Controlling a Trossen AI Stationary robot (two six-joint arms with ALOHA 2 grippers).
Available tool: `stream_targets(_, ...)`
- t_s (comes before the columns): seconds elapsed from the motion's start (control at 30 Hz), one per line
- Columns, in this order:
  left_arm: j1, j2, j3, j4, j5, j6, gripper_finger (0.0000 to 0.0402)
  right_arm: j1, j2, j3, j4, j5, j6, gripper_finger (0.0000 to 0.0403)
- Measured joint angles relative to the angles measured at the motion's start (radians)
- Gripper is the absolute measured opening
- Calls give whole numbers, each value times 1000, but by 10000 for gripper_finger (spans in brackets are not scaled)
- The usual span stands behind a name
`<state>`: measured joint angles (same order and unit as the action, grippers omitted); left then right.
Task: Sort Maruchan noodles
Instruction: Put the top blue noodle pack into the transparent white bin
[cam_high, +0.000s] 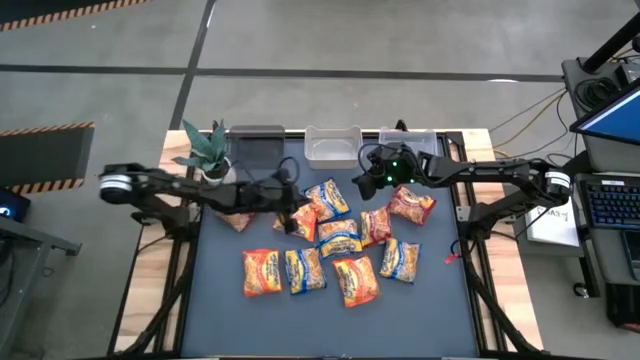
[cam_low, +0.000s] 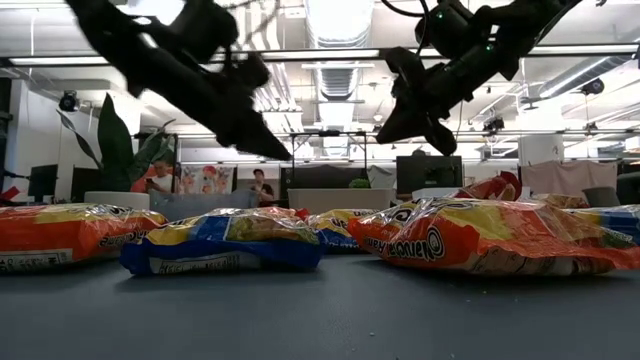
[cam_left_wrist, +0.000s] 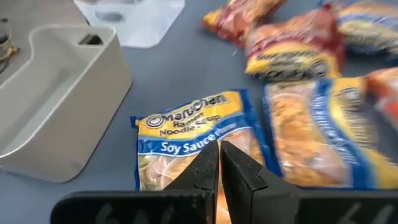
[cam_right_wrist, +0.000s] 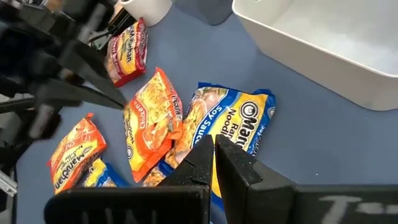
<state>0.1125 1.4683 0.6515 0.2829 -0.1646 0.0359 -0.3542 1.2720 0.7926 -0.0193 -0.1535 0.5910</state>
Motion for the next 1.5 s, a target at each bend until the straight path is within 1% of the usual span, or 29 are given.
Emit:
stream_targets(0.13, 21, 117, 63, -8, 7, 8, 0, 0, 0, -1, -17, -2, 13, 16)
stream_targets(0.23, 32, 182, 85, -11, 47, 11, 0, 0, 9, -1, -37, -3, 20, 42)
stream_targets(0.33, 35, 222, 88, -13, 82, 9, 0, 3, 35, -1, -38, -3, 28, 86)
stream_targets(0.5, 37, 252, 78, -1, 81, 8, 0, 3, 126, -1, -5, -4, 49, 174)
stream_targets(0.63, 37, 270, 75, 76, 81, 1, 0, 2, 213, -2, 69, -14, 72, 237)
stream_targets(0.77, 40, 293, 77, 83, 80, 0, 0, -4, 286, 9, 142, -90, 99, 288)
stream_targets(0.9, 44, 318, 74, 76, 80, -3, 0, -6, 341, 35, 156, -101, 102, 326)
stream_targets(1.0, 47, 332, 75, 66, 79, -24, 0, -9, 375, 55, 156, -109, 101, 346)
stream_targets(1.1, 47, 344, 73, 66, 78, -35, 0, -13, 403, 82, 161, -110, 97, 356)
stream_targets(1.33, 47, 353, 70, 60, 78, -41, 0, -13, 467, 142, 160, -110, 52, 359)
stream_targets(1.5, 49, 358, 70, 60, 78, -47, 0, -13, 515, 175, 168, -132, 25, 359)
